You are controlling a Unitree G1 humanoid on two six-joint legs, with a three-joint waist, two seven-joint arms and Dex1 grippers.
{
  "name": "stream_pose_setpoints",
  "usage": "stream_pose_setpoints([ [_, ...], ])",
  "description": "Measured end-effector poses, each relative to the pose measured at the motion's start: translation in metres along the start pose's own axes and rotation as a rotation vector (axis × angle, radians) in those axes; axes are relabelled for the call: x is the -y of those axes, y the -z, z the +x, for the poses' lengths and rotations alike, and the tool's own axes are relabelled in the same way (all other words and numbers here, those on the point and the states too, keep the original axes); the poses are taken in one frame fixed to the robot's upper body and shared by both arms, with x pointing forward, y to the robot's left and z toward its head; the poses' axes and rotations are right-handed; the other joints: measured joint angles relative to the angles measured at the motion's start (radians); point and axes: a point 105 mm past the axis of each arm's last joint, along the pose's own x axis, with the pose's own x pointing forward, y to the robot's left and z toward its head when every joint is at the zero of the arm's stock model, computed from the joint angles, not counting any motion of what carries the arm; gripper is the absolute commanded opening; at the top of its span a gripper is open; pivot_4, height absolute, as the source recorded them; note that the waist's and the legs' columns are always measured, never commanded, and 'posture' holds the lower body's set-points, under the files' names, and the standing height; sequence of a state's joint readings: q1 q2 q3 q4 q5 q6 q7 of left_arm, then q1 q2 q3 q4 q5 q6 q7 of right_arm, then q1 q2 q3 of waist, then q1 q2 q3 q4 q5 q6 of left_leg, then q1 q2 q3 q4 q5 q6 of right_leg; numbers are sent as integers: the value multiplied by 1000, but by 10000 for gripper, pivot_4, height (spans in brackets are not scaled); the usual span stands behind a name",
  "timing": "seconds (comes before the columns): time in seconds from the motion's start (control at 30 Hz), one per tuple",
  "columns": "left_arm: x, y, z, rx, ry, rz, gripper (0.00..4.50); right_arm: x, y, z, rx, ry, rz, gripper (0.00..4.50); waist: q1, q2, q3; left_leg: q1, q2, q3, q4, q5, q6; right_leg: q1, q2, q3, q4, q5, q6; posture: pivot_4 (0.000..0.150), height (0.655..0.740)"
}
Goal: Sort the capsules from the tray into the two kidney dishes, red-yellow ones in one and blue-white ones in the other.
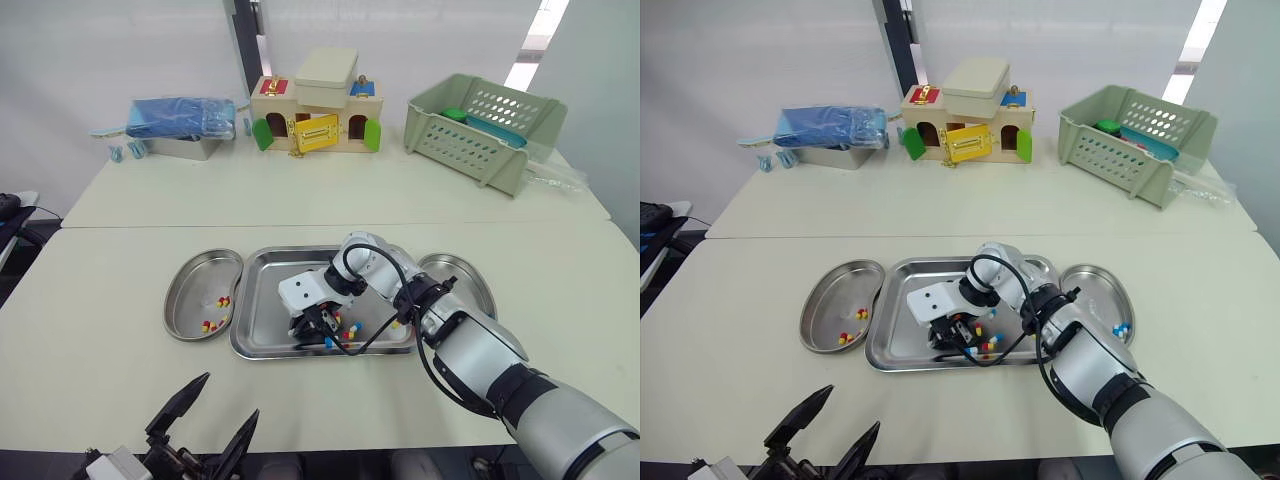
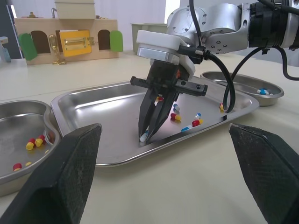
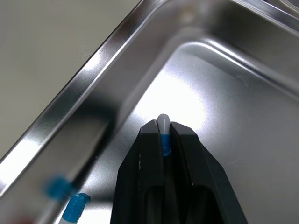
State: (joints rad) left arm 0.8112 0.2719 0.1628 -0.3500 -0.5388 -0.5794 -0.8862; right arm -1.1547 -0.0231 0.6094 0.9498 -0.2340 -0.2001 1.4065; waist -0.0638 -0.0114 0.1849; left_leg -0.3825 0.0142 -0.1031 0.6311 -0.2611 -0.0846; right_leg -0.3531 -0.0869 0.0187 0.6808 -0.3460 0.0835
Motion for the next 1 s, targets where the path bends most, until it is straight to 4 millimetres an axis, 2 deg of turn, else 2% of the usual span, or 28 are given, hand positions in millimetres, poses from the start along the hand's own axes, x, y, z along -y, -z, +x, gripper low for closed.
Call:
stream_pose_setpoints([
  [0.23, 0, 1, -1, -3, 0, -1, 45000, -1, 0, -1, 22, -5, 23, 145, 0, 0, 0, 0, 0, 0, 0, 0, 0, 0, 0, 0, 0, 0, 0, 1500, 7400],
  [0.3, 1, 1, -1, 0, 14, 5, 45000, -2, -3, -6, 80, 12, 51, 145, 1, 0, 0, -1, 0, 0, 0, 0, 0, 0, 0, 0, 0, 0, 0, 1500, 7400],
  [0.37, 3, -1, 0, 4, 53, 19, 45000, -4, -7, -26, 184, 66, 90, 145, 8, 0, 0, -2, 0, -1, 0, 0, 0, 0, 0, -1, -1, 0, 0, 1500, 7400],
  [0.43, 5, 0, 1, 4, 101, 22, 45000, -9, -9, -60, 235, 144, 108, 145, 16, 0, 0, -2, 0, -1, 0, 0, 0, 0, -1, -2, -2, 0, 0, 1500, 7400],
  [0.47, 6, 1, 1, 3, 112, 21, 45000, -11, -8, -69, 240, 165, 115, 145, 16, 0, 0, -2, 0, -1, 0, 0, 0, 0, 0, -2, -2, 0, 0, 1500, 7400],
  [0.5, 10, 2, 3, 11, 143, 17, 45000, -18, -6, -80, 241, 196, 134, 145, 16, 0, 0, -2, 0, -1, 0, 0, 0, 0, 0, -2, -2, 0, 0, 1500, 7400],
  [0.6, 17, 2, 12, 46, 213, 7, 45000, -40, 2, -97, 267, 253, 219, 145, 16, 0, 0, -2, 0, -1, 1, 0, 0, 1, 0, -2, -1, 0, 0, 1500, 7400],
  [0.7, 20, -1, 26, 101, 273, 12, 45000, -75, 28, -123, 234, 351, 362, 145, 29, -1, 0, -2, 0, -1, 2, 0, 0, 2, -1, -2, -1, 0, 0, 1500, 7400],
  [0.77, 24, -1, 30, 113, 318, 9, 45000, -102, 49, -144, 179, 430, 481, 145, 36, -1, 0, -3, -1, -1, 3, 0, 0, 2, -1, -2, -2, 0, 0, 1500, 7400],
  [0.87, 29, 0, 34, 125, 387, 10, 45000, -135, 68, -170, 107, 527, 609, 145, 33, -1, 0, -2, -1, -1, 3, 0, 0, 2, -1, -2, -2, 0, 0, 1500, 7400],
  [1.0, 29, 4, 36, 116, 447, 17, 45000, -165, 87, -188, 32, 614, 720, 145, 24, 0, -1, 1, 0, 0, 2, 0, 1, 4, 0, -1, -1, 0, 0, 1500, 7400],
])
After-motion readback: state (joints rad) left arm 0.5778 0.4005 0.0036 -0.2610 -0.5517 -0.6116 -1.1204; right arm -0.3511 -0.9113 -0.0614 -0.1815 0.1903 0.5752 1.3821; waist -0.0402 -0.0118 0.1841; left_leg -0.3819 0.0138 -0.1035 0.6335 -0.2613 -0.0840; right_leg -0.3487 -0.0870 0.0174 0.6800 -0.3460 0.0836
